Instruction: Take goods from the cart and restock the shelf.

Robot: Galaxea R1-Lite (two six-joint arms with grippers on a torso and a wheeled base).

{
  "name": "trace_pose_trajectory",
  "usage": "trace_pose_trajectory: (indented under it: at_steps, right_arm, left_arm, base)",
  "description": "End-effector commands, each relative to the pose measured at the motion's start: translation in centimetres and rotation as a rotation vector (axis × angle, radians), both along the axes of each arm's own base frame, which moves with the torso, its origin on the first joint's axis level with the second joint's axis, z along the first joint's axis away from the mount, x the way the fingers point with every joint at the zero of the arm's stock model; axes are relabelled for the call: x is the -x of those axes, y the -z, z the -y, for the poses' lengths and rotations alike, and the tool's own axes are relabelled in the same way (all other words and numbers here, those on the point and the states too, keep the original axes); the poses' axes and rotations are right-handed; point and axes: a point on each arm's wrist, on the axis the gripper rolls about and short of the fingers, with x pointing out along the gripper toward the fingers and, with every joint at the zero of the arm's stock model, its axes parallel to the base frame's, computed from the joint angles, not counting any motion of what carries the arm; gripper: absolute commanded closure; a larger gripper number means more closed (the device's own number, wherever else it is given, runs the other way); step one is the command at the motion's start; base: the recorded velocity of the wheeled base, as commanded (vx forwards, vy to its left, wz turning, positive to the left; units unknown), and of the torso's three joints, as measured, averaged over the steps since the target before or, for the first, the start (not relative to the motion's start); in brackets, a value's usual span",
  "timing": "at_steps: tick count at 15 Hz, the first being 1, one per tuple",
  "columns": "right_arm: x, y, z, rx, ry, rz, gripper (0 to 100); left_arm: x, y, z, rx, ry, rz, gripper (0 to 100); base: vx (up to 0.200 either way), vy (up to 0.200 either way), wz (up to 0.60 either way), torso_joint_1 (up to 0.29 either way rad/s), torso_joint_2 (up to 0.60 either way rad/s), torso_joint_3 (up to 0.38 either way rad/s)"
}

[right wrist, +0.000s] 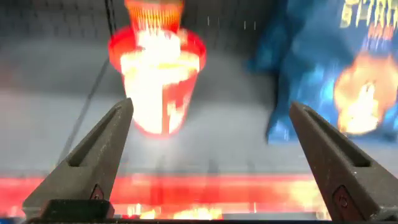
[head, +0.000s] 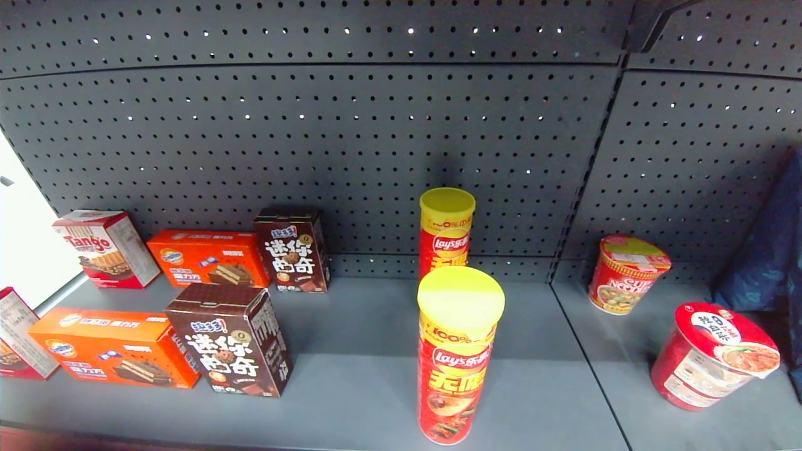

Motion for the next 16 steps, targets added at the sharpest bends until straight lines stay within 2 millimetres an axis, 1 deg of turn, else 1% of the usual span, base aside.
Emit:
trace_pose_trajectory:
  at_steps: [1,2,3,4,6,9,13,14,16]
  right_arm:
    - [1.8,2.3,-0.1,-0.011,0.002,0.011,0]
    - [2.3,3.0,-0.1,-0.012,0.004,-0.002,0]
    - [2.8,3.7,-0.2,-0.015,0.005,-0.001,0]
    - [2.9,3.7,-0.2,-0.019,0.016,0.002,0]
    - [2.9,3.7,-0.2,-0.056,0.009,0.009,0]
    - [2.9,3.7,-0.3,-0.080,-0.043,0.010,0]
    - [2.9,3.7,-0.1,-0.092,0.033,0.010,0]
    - [2.9,3.7,-0.1,-0.091,0.030,0.008,0]
    - [2.9,3.7,-0.1,-0.093,0.057,0.013,0]
  left_arm:
    - [1.8,1.1,-0.2,0.005,-0.007,0.040,0]
    - [2.2,1.8,-0.3,0.004,-0.022,0.038,0]
    - [2.3,1.8,-0.4,0.005,-0.045,0.042,0]
    - [2.3,1.8,-0.4,0.003,-0.051,0.041,0]
    - [2.1,2.9,-0.4,-0.009,-0.053,0.004,0]
    - [1.9,3.1,-0.3,0.001,-0.026,0.021,0]
    - [1.9,3.1,0.1,0.030,0.144,0.015,0]
    - [1.9,3.7,0.1,0.050,0.146,-0.018,0]
    - [1.9,3.7,0.1,0.056,0.142,-0.018,0]
  base:
    - [0.000,0.000,0.00,0.000,0.00,0.000]
    - [0.000,0.000,0.00,0.000,0.00,0.000]
    - [0.000,0.000,0.00,0.000,0.00,0.000]
    - [0.000,0.000,0.00,0.000,0.00,0.000]
    - [0.000,0.000,0.00,0.000,0.00,0.000]
    - [0.000,0.000,0.00,0.000,0.00,0.000]
    - [0.000,0.000,0.00,0.000,0.00,0.000]
    - [0.000,0.000,0.00,0.000,0.00,0.000]
    - [0.000,0.000,0.00,0.000,0.00,0.000]
